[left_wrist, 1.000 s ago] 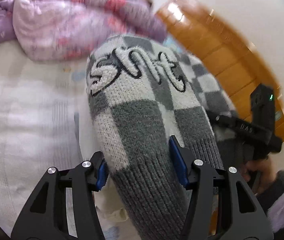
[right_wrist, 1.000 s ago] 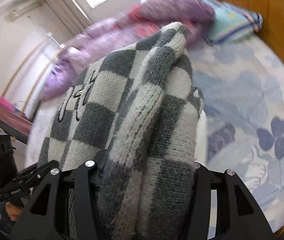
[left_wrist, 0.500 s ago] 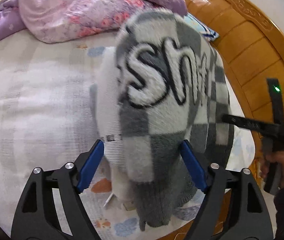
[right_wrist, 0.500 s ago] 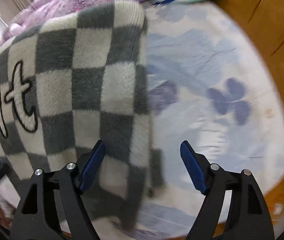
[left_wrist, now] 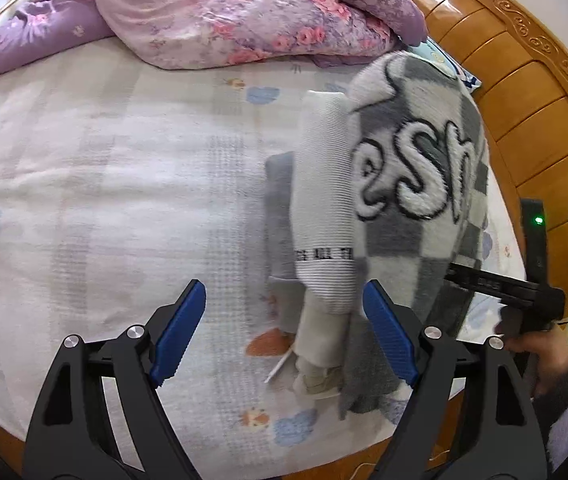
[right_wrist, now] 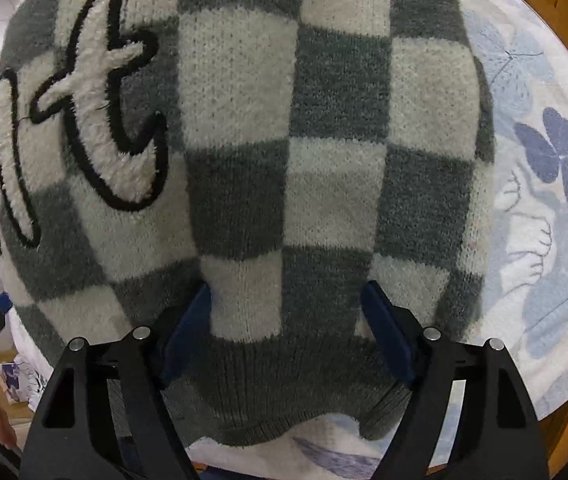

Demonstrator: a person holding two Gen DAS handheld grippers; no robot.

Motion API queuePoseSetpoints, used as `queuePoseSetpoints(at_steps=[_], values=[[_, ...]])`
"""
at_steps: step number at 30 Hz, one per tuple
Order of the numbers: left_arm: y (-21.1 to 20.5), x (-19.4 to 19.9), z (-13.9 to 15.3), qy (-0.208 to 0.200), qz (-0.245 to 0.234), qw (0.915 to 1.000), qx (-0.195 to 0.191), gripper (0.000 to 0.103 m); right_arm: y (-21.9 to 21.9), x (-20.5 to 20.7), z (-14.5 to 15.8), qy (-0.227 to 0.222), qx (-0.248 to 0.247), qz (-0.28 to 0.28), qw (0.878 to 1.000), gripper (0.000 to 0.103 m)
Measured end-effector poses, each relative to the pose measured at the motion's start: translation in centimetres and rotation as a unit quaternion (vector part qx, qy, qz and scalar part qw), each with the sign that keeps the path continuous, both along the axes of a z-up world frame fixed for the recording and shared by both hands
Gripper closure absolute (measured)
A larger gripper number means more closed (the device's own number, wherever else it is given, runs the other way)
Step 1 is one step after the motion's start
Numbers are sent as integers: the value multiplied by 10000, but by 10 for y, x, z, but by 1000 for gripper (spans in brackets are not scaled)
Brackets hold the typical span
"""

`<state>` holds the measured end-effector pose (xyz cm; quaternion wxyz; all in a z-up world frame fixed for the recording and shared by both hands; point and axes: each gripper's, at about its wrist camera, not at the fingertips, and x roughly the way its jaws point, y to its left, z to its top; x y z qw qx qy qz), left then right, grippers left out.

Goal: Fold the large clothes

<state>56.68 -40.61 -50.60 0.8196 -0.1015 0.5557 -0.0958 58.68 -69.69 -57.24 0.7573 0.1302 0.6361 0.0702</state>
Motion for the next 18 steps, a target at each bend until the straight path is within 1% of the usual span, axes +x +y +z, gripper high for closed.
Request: queuePoseSetpoints(at_steps=[2, 4, 9, 11, 12, 14, 16, 18], values=[[4, -2, 7, -11, 14, 10000, 70, 21, -3, -7, 12, 42, -114, 26, 9999, 30], [6, -4, 14, -22, 29, 9999, 105, 21, 3, -15, 34, -122, -289, 119, 9994, 30], [10, -11, 42, -67, 5, 9998, 210, 13, 32, -36, 95, -587, -118, 219, 9980, 30], [11, -14, 55, -83, -19, 9995, 320, 13, 48, -40, 116, -721, -163, 274, 9969, 29], [13, -16, 63, -109, -30, 9993, 349, 13, 58, -44, 130, -794, -226, 280, 9962, 25], [16, -21, 80, -214, -66, 9991, 366, 10, 76, -51, 150, -865, -352, 300, 9952, 24], [19, -28, 98, -404, -181, 9981, 418, 10, 90, -61, 170, -898, -500, 240, 9944, 18], [23, -35, 114, -552, -261, 9969, 491, 8, 99, -70, 181, -948, -507, 182, 9940, 13]])
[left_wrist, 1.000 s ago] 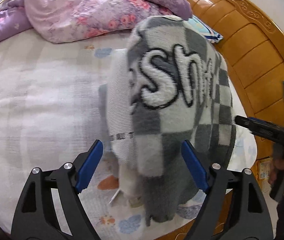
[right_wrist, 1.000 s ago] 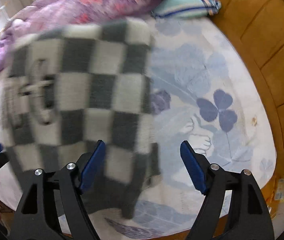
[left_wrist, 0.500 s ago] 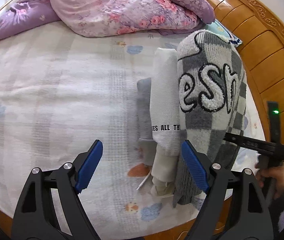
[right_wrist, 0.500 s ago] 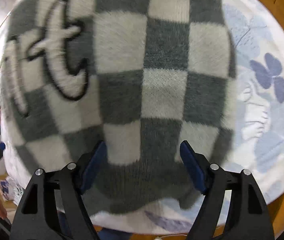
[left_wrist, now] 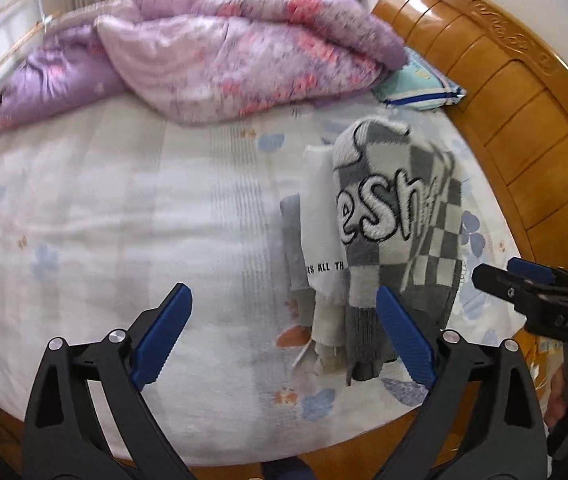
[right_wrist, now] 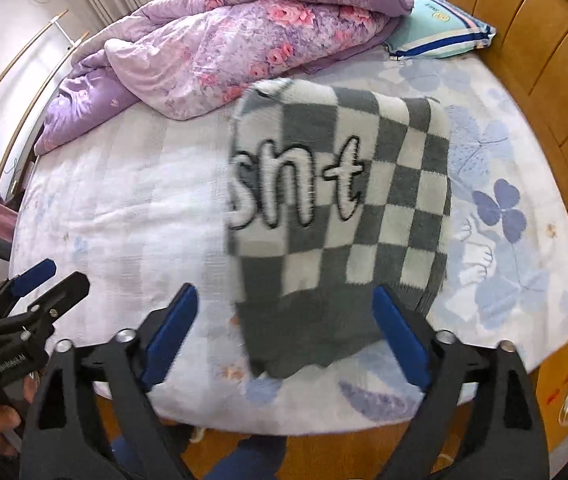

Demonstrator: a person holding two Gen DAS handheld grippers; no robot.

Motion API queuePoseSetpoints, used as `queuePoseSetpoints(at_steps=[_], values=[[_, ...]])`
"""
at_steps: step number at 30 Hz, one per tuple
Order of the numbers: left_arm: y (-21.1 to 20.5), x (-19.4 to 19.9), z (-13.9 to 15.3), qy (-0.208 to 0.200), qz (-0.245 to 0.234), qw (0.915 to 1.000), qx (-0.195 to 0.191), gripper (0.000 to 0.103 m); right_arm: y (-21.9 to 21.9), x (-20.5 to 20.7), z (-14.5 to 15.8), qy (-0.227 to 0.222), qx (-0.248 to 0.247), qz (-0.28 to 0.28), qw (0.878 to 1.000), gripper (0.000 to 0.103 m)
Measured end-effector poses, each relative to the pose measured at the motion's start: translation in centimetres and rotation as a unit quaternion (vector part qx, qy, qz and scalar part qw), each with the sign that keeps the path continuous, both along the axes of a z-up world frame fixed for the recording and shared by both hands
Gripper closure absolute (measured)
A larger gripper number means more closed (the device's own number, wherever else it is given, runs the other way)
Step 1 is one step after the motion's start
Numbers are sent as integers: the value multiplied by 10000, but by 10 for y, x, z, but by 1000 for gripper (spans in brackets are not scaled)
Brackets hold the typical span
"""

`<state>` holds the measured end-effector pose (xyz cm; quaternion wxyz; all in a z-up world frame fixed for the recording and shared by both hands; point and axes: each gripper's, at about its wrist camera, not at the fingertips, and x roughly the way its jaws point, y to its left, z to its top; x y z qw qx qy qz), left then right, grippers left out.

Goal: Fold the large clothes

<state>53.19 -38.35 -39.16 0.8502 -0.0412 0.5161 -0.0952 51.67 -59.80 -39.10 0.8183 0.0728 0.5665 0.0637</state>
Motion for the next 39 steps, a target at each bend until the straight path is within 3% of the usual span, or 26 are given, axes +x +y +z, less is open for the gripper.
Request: queuePoseSetpoints(at_steps=[6, 12, 22, 34, 39], values=[[36, -27, 48, -332, -141, 9989, -302, 7, 48, -34, 55, -417, -177, -70, 9989, 8], [95, -81, 102, -862, -480, 9950, -173, 5, 115, -90, 106, -792, -545, -143, 9953, 8], [191, -181, 173, -1407, -627, 9879, -201, 5, 212, -194, 172, -1262, -574, -464, 9893, 8], [222, -313, 245, -1994, -421, 9785, -332, 5, 242, -305, 237, -1972, -663, -284, 9777, 8], [203, -379, 267, -2300, -216, 9729, 33, 5, 230, -358, 257, -2263, -626, -168, 9719, 8]])
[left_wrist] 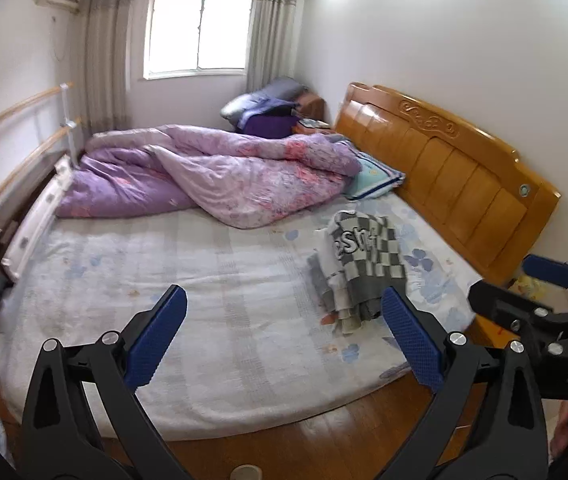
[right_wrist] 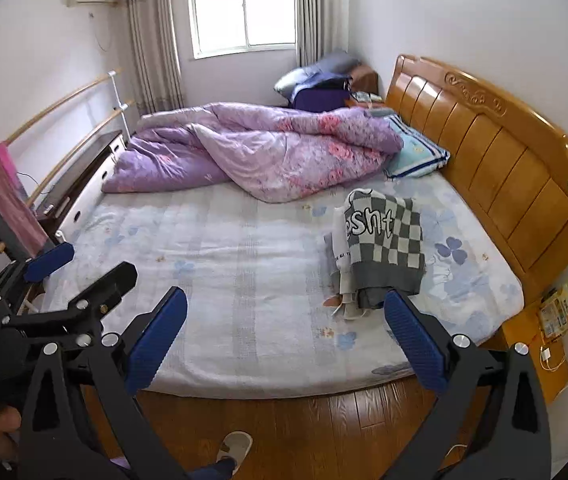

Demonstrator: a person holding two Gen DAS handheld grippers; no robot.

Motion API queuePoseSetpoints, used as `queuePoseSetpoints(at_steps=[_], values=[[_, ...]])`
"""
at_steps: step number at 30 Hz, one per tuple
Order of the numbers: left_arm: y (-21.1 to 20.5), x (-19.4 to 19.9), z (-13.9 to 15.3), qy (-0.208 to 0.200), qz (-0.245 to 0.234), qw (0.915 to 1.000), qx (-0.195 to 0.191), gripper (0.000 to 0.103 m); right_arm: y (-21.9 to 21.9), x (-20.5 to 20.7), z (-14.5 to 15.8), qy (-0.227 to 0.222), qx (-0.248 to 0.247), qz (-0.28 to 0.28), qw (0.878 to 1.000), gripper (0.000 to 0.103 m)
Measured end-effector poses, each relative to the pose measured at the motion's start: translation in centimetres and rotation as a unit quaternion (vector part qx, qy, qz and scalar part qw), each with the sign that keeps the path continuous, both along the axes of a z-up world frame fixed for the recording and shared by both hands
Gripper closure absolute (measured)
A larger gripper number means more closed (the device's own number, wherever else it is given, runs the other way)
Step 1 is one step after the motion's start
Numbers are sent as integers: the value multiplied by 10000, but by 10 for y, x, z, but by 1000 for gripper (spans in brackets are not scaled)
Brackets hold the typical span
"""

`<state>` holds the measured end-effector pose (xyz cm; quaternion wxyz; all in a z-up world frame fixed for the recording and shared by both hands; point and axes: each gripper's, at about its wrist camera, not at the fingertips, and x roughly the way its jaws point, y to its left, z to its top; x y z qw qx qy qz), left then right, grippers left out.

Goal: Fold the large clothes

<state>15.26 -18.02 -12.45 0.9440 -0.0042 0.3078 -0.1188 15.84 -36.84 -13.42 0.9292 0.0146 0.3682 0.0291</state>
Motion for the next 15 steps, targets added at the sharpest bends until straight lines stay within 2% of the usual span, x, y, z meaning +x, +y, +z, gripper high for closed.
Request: queuePoseSetpoints(at_steps=[4, 9, 15], values=[[-14, -60, 20, -317, 273, 9988, 273, 5, -11, -46, 13, -170, 37, 179, 9997, 8], [-18, -115, 45, -432, 427, 9979, 233, 5, -19, -94, 31, -357, 146, 329, 9987, 8], [-13, -165, 75, -719, 463, 9961, 205, 5, -12, -145, 61, -822, -55, 363, 9959, 8]])
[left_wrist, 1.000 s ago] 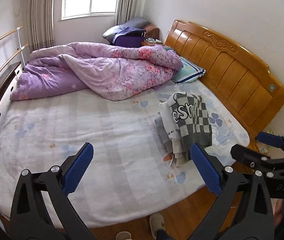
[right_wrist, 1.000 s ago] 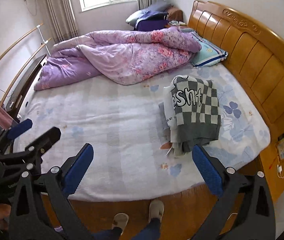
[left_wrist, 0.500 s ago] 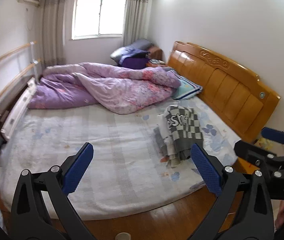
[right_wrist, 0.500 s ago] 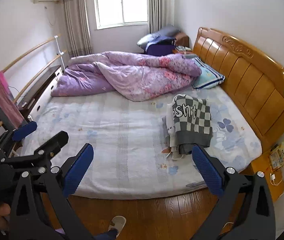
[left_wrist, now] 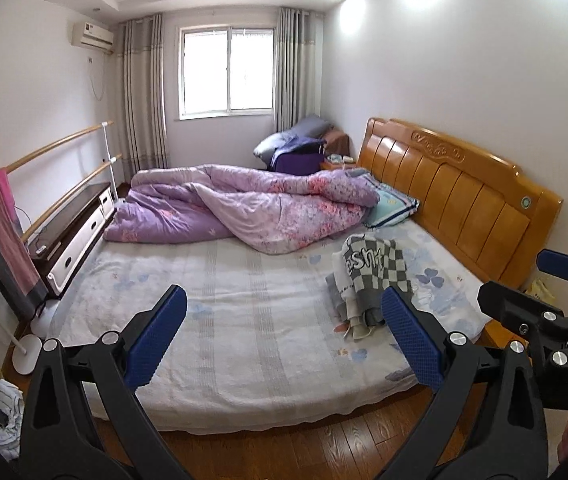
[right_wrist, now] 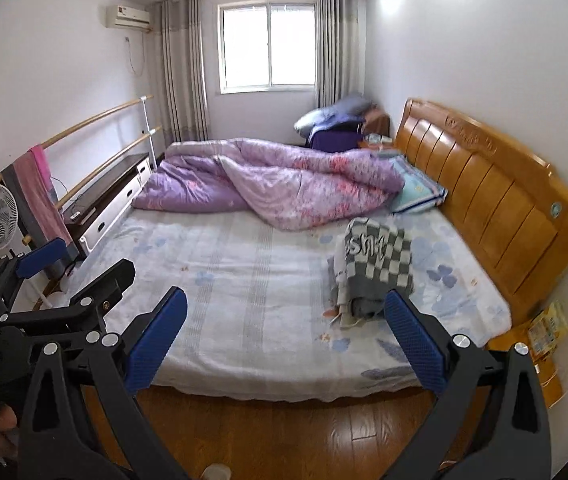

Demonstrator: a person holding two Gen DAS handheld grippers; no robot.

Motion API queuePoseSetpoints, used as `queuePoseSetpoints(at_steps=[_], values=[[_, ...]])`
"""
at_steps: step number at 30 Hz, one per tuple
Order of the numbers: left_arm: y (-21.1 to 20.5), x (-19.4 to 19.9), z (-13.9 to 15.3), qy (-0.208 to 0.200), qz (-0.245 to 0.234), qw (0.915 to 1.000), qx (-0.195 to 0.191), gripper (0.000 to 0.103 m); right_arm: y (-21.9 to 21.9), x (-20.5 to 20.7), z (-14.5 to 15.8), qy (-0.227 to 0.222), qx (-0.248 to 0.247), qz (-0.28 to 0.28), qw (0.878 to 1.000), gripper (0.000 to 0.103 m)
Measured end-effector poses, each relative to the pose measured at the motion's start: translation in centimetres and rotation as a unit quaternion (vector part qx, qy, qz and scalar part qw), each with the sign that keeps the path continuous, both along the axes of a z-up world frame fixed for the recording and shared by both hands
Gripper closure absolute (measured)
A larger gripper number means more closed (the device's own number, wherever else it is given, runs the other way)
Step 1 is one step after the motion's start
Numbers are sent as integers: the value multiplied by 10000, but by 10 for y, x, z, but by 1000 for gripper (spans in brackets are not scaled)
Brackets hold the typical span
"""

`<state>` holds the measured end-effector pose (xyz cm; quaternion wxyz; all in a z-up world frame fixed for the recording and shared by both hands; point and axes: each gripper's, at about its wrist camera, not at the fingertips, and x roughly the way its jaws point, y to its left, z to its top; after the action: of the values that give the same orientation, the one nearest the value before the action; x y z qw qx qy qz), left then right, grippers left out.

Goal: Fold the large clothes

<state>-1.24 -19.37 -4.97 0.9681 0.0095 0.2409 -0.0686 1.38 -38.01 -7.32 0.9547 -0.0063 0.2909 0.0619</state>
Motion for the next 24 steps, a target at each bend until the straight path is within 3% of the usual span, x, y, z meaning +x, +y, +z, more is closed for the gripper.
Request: queuePoseSetpoints(at_steps=[7, 24], values=[[16, -43, 27, -248, 103, 9996, -12, 5, 12, -39, 20, -287, -64, -13, 9996, 8], [80, -99, 60, -508, 91, 9986, -144, 5, 66, -85, 42, -518, -74, -63, 9986, 8]])
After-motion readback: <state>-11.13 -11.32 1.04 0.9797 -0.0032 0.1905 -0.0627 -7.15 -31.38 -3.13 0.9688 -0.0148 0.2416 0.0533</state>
